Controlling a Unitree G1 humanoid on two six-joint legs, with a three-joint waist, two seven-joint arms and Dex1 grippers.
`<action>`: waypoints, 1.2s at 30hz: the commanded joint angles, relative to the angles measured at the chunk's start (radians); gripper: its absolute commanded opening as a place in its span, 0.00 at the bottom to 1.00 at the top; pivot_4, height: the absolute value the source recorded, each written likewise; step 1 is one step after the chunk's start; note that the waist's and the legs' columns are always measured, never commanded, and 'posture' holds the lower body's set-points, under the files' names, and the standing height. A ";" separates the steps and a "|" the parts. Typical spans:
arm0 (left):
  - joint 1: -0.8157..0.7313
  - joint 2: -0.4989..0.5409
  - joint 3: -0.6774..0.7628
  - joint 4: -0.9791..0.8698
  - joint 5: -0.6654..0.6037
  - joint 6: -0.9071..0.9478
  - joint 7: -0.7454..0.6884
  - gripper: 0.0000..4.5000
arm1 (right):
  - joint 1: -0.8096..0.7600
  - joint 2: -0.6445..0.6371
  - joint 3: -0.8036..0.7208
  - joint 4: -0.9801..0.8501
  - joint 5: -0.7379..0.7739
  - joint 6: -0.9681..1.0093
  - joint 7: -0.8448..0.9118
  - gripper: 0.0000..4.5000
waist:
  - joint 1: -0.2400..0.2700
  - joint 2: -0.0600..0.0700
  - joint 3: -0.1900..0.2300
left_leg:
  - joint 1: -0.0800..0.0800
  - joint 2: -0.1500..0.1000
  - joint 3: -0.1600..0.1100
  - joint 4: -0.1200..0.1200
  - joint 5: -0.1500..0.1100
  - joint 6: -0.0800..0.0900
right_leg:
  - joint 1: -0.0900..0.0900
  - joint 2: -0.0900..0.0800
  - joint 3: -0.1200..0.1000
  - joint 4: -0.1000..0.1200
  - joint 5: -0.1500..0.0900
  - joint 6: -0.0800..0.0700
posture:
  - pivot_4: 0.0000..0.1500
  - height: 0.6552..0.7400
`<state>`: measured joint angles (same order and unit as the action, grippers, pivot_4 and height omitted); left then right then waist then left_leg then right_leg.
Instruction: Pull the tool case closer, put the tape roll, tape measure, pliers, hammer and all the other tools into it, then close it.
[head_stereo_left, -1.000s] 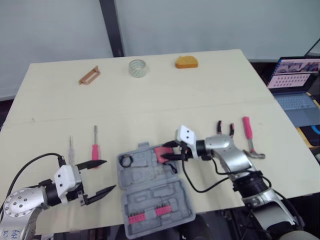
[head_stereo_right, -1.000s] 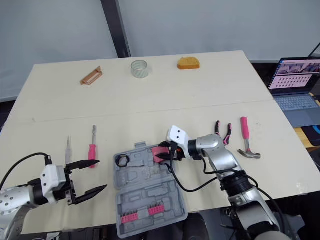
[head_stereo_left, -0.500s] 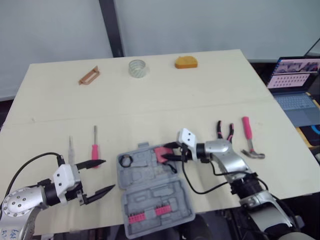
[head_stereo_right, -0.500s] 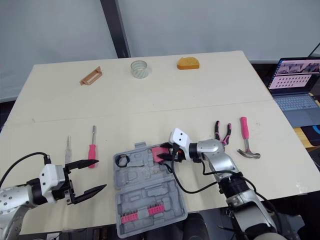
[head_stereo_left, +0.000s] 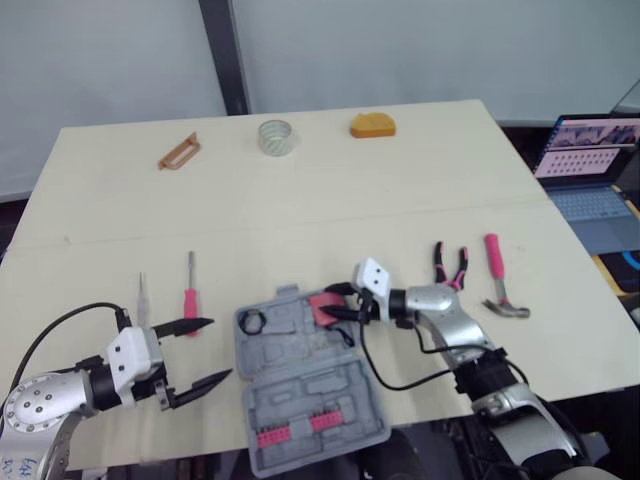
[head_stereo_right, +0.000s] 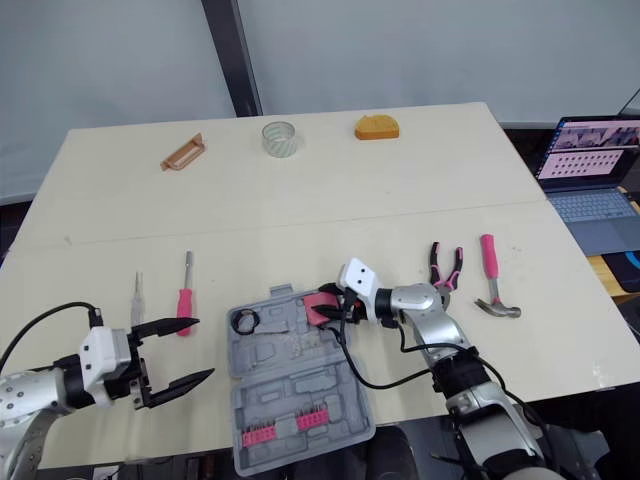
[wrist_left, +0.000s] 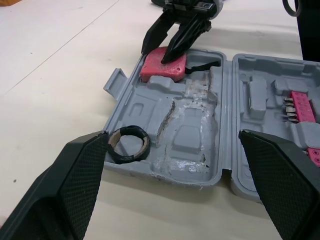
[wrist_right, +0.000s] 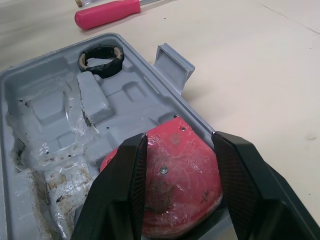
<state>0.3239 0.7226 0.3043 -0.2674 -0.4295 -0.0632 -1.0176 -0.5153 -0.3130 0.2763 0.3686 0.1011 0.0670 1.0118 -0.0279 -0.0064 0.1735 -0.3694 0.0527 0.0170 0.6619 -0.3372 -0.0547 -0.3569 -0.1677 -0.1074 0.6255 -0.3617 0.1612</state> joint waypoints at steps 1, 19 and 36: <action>0.006 0.012 0.027 -0.034 -0.007 0.002 0.001 1.00 | 0.044 -0.006 0.019 0.039 -0.026 -0.002 -0.002 0.48 | 0.001 0.000 0.000 | 0.000 0.000 0.000 0.000 0.000 0.000 | 0.000 0.000 0.000 0.000 0.000 0.000 | 1.00 0.94; 0.018 0.005 0.033 -0.005 -0.006 -0.027 -0.021 1.00 | 0.071 -0.008 0.045 0.114 -0.076 -0.076 -0.055 0.48 | 0.001 -0.002 -0.002 | 0.001 0.000 0.000 0.000 0.000 0.000 | 0.001 0.000 0.000 0.000 0.000 0.000 | 1.00 0.94; 0.001 -0.010 0.005 0.032 -0.003 -0.069 -0.039 1.00 | 0.076 0.012 -0.030 -0.023 -0.015 -0.113 -0.106 0.48 | 0.001 -0.002 -0.003 | 0.001 0.000 0.000 0.000 0.000 0.000 | 0.002 0.000 0.000 0.000 0.000 0.000 | 1.00 0.94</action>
<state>0.3260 0.7174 0.3118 -0.2239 -0.4289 -0.1169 -1.0501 -0.4533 -0.2969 0.2660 0.3856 0.0816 -0.0678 0.9272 -0.0264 -0.0087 0.1710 -0.3684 0.0529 0.0168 0.6622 -0.3372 -0.0547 -0.3553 -0.1677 -0.1074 0.6254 -0.3617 0.1612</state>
